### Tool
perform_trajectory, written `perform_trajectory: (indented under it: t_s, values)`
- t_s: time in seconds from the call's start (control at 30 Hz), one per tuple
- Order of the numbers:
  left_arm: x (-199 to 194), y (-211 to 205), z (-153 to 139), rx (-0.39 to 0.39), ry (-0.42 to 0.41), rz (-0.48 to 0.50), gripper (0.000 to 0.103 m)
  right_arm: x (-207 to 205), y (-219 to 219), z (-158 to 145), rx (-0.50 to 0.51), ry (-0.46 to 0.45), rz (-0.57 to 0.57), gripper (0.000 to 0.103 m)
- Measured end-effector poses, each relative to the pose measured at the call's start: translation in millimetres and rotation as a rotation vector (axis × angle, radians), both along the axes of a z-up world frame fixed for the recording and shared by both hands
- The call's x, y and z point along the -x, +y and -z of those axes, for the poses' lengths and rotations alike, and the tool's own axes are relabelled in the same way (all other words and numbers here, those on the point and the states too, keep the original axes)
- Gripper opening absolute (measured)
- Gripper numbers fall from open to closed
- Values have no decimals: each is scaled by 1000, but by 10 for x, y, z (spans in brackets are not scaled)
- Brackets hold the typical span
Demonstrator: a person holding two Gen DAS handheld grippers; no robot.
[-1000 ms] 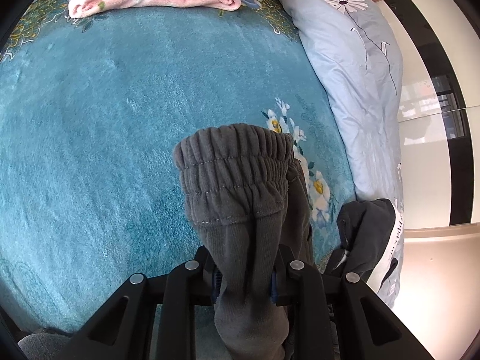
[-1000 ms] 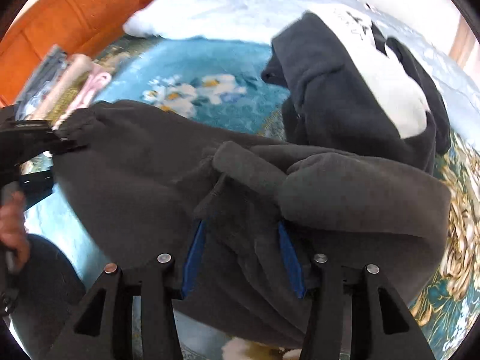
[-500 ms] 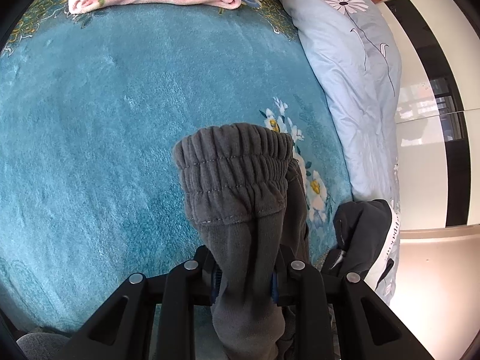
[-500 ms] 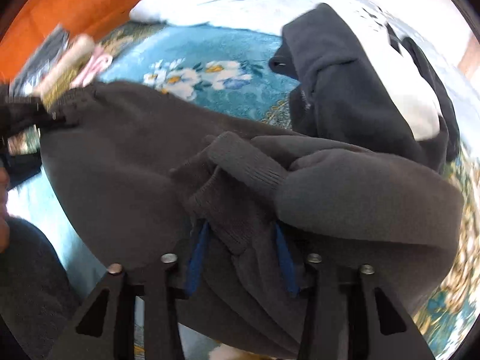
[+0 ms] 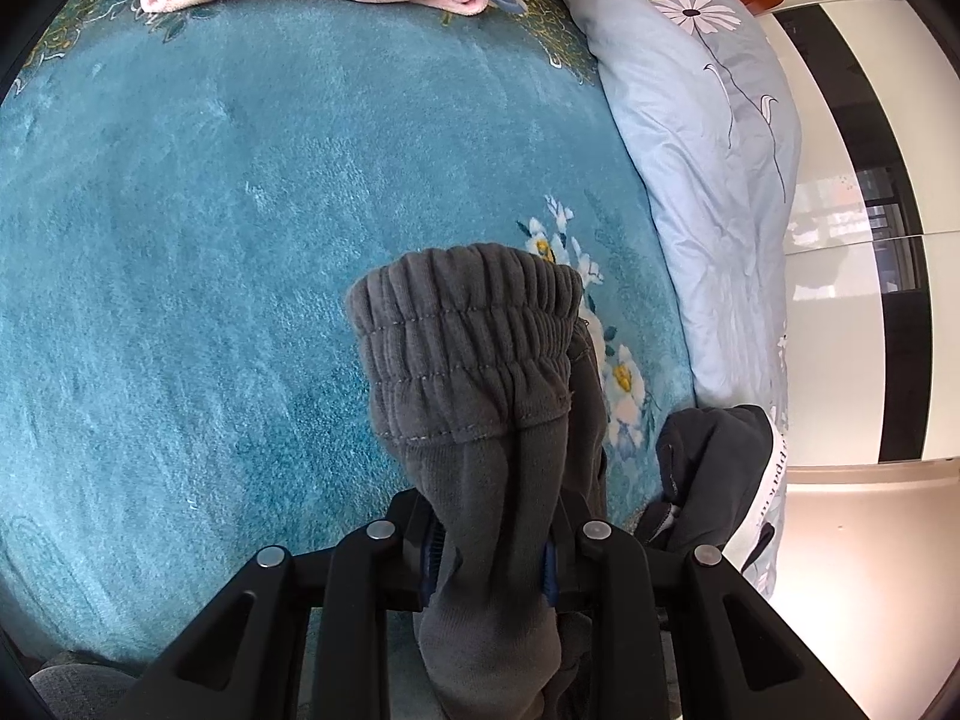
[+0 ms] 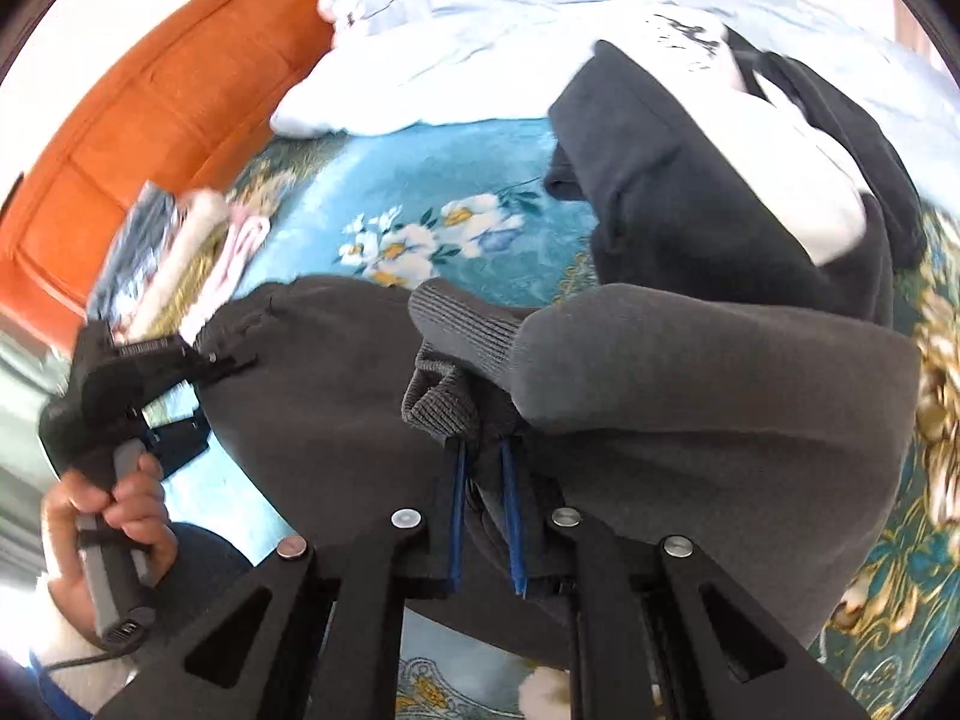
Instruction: Fold clothes
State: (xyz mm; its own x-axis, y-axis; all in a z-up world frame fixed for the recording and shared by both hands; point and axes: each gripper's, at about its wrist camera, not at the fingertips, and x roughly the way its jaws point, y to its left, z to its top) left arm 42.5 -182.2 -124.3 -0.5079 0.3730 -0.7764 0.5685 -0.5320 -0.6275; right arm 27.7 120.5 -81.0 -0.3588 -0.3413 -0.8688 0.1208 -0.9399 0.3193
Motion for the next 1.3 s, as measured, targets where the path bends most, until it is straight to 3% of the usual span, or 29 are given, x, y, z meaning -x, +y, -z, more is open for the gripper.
perform_trajectory:
  t_s: [0.17,0.3,0.43,0.53,0.63,0.73,0.83,0.9,1.03,1.17,1.3]
  values:
    - [8,-13,21,-7,-14,4,27,79,-105,339,-20,-92,10,12]
    - [15,7,4,13,-7,11,27,65,-48,217,16,-87,-1,22]
    - [15,105,-132,86,40,51,23,-8,207,-32,82,-33,26,37]
    - [10,314,-361,205,117,116,21,-105,523,-159,91,-9,103,39]
    - [-74,616,-729,369,261,213,21,-214,880,-171,107,-15,191,40]
    - [-258,920,-1231,485,403,353,21,-319,1199,-144,83,-18,273,40]
    - [-396,1642,-1541,626,516,528,21,-378,1492,-129,81,-27,350,40]
    - [-500,2150,-1600,722,564,647,21,-417,1650,-129,97,-29,398,40]
    - [-783,2930,-1366,915,583,887,20,-504,1893,-100,108,-27,475,40]
    - [-1067,3406,-1029,1037,545,1052,20,-607,1983,-23,110,-51,503,40]
    - [-1117,3598,-873,1088,506,1089,23,-645,2029,82,117,-82,516,40]
